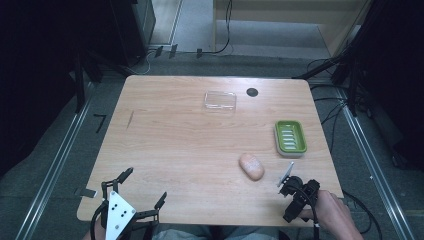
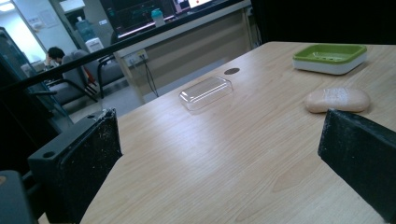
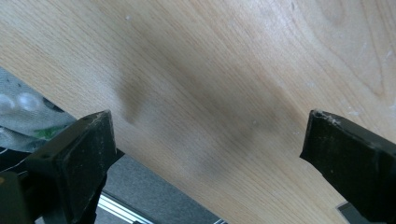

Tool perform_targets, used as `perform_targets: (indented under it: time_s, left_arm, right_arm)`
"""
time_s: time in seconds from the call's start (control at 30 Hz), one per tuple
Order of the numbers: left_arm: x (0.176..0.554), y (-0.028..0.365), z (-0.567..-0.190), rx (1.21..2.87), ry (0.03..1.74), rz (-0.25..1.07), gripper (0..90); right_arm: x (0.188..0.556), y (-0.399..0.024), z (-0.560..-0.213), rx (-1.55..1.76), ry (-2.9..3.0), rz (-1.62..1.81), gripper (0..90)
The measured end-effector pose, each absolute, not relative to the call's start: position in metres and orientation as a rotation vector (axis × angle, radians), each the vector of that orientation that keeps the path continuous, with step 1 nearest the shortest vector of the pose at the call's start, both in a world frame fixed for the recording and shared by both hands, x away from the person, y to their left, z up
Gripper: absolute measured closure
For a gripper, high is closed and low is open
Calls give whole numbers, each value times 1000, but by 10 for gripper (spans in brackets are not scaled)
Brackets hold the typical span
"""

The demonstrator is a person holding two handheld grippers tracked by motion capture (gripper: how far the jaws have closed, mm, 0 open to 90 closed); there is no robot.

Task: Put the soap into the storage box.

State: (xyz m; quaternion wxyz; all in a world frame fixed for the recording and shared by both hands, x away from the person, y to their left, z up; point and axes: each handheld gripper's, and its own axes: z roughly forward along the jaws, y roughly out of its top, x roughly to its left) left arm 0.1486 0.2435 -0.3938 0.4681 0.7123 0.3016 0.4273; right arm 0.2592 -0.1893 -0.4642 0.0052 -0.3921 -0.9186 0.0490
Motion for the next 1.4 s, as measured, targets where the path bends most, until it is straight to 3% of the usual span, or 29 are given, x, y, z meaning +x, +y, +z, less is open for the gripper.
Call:
perform_targets:
  time_s: [1.4]
  left_arm:
    - [149,244,-394,1748,738,1045,0]
  right_arm:
    - [266,-138,-437,-1067,-2983,79,10]
